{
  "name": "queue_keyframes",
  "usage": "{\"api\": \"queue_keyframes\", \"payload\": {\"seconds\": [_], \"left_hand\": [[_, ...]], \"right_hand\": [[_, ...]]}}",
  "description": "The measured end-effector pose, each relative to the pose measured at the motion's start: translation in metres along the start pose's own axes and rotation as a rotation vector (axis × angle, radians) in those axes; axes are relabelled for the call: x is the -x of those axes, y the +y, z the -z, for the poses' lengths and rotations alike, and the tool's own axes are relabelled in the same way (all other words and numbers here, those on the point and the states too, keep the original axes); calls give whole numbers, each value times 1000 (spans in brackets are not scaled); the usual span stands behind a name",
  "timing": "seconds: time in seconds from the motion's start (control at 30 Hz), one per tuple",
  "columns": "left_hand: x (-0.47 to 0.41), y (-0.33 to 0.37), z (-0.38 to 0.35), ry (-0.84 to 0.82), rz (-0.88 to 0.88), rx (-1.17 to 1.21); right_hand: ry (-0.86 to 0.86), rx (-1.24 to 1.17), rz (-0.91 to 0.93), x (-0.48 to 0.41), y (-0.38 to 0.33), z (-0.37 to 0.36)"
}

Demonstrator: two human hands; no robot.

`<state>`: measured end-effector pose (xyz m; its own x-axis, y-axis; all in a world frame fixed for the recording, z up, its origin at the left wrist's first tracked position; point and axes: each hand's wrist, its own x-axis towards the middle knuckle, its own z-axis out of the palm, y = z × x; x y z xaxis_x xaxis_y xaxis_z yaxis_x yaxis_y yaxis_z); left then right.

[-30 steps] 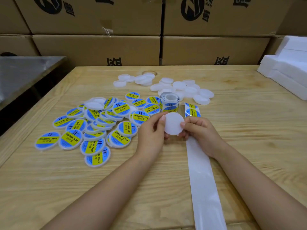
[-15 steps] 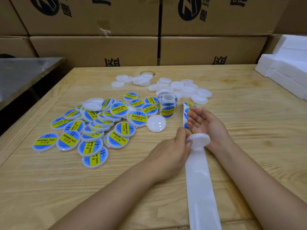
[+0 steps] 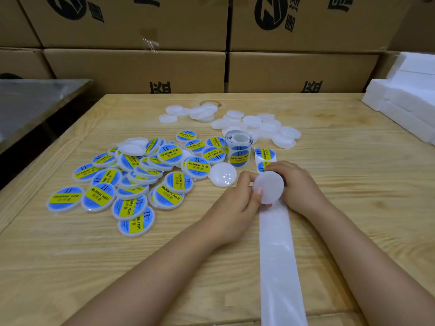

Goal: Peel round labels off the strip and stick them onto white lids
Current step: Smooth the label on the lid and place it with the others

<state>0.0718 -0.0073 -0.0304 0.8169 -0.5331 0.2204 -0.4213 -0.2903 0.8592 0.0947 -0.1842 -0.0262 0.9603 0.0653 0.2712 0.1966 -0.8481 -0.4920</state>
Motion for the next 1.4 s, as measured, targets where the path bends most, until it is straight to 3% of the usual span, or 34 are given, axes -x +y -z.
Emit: {"api": "queue_keyframes", "payload": {"seconds": [0.27,0.6,0.7,1.0,1.17,1.3,1.4], "left_hand": [[-2,-2,2,12,9,28],[-6,-6,1,34,38,110],[-6,-6,1,48,52,163],[-6,-7,2,139,97,179],[-10,-6,4,177,203,397],[-12,-4,5,184,241,437],[-13,-4,6,184,258,439]], "right_hand": [[120,-234,-144,2,0,-3],[92,-322,-205,-1,1,3],[-7,-351,-237,-2,2,8],[-339,-764,-278,2,7,33],[-430,-868,-273,3,10,40],[-339,-1030,-235,7,11,41],[-133,-1234,-198,4,4,38]]}}
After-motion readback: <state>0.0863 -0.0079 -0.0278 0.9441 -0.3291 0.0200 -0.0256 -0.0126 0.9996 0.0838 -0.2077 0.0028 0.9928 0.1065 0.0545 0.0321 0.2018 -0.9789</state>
